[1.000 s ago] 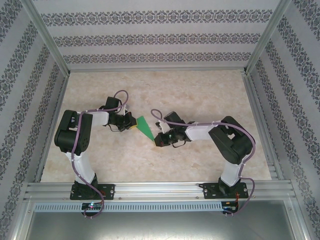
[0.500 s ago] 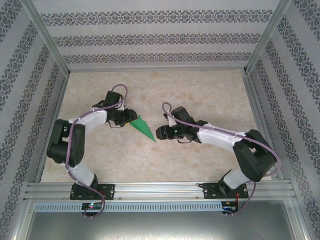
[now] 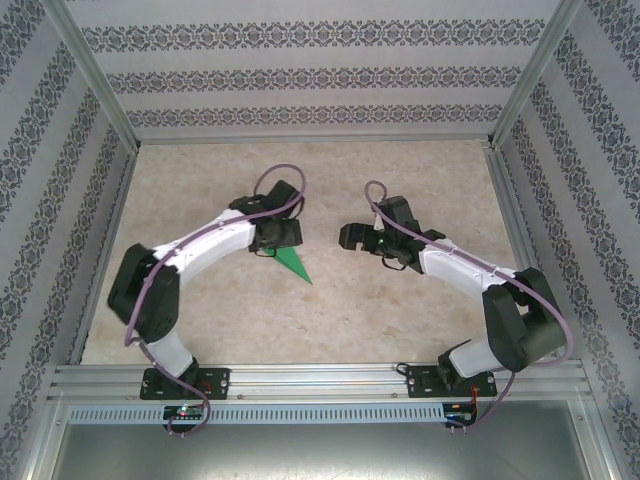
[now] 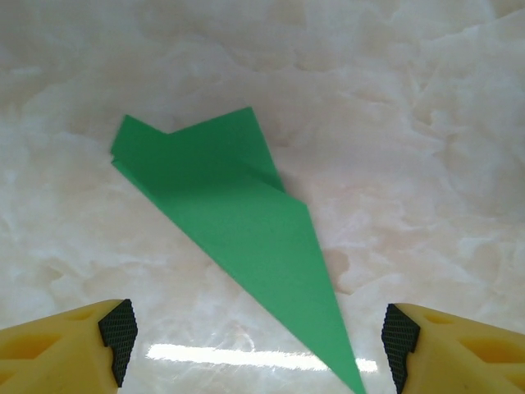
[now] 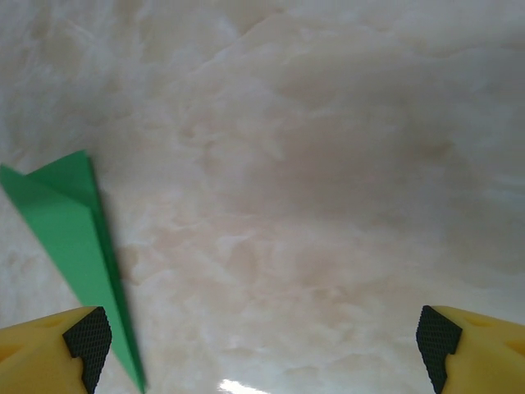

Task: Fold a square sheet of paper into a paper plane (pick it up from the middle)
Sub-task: Fold the wing for the fifth time at the center of the table, then turn over a paper plane at the top-center of the table.

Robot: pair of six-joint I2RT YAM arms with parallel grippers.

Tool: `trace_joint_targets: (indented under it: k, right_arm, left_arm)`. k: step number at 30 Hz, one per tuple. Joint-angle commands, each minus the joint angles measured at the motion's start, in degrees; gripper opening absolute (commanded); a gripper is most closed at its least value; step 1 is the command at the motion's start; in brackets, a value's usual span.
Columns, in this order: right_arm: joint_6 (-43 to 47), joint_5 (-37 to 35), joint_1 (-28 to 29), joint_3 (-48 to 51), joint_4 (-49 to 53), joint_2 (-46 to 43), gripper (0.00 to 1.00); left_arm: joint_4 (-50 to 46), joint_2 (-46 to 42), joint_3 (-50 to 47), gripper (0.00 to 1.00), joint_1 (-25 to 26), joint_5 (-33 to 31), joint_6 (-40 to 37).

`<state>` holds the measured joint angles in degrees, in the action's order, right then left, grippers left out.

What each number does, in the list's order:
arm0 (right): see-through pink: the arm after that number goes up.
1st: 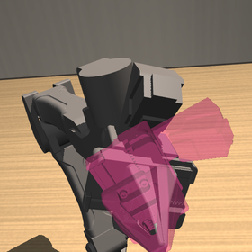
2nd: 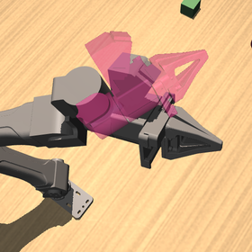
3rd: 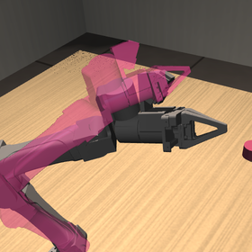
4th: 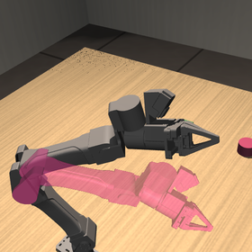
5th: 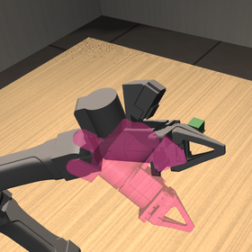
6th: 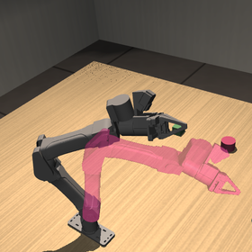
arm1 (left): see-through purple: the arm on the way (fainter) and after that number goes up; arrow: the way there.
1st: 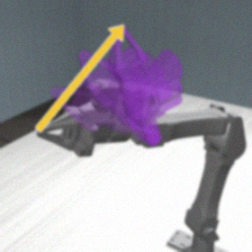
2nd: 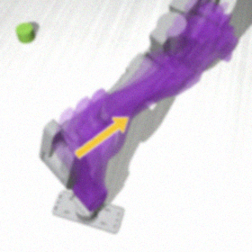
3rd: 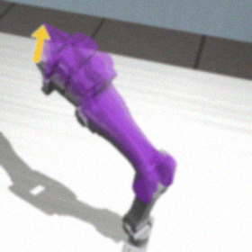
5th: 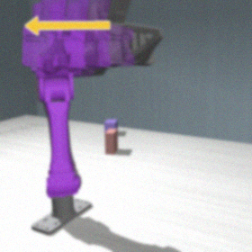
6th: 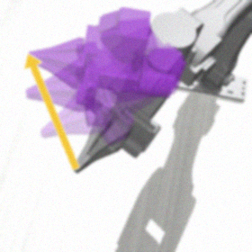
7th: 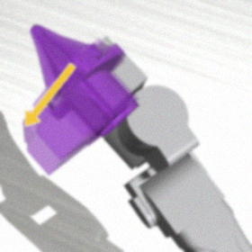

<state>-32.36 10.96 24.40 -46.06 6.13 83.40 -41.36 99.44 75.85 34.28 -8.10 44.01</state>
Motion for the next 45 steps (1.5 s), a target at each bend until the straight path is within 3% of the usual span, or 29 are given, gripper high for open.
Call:
trace_joint_targets:
  k: [1,7,15,32,43,45]
  right_arm:
    - [-1.68,1.65,-1.58,2.34,-1.0,-0.48,0.97]
    - [-1.4,2.7,-2.78,2.21,0.1,-0.59,0.97]
    - [-1.19,3.94,-3.14,1.09,1.24,0.82,0.96]
    - [-2.27,5.1,-3.23,0.8,1.43,1.77,0.93]
    - [-2.35,5.42,-3.27,0.62,2.13,2.05,0.92]
    - [-2.39,5.78,-3.21,0.52,2.08,2.42,0.91]
  left_arm:
    - [-8.46,7.93,7.35,0.81,3.3,-6.76,3.85]
    - [-16.41,19.17,17.0,0.81,5.97,-10.66,5.9]
    - [-18.93,22.62,17.99,0.74,5.98,-11.07,7.72]
    - [-16.48,18.67,14.61,0.54,5.8,-13.07,10.01]
    - [-10.54,14.44,9.17,0.4,5.8,-10.24,12.64]
    - [-9.52,13.16,7.85,0.33,5.8,-9.84,13.03]
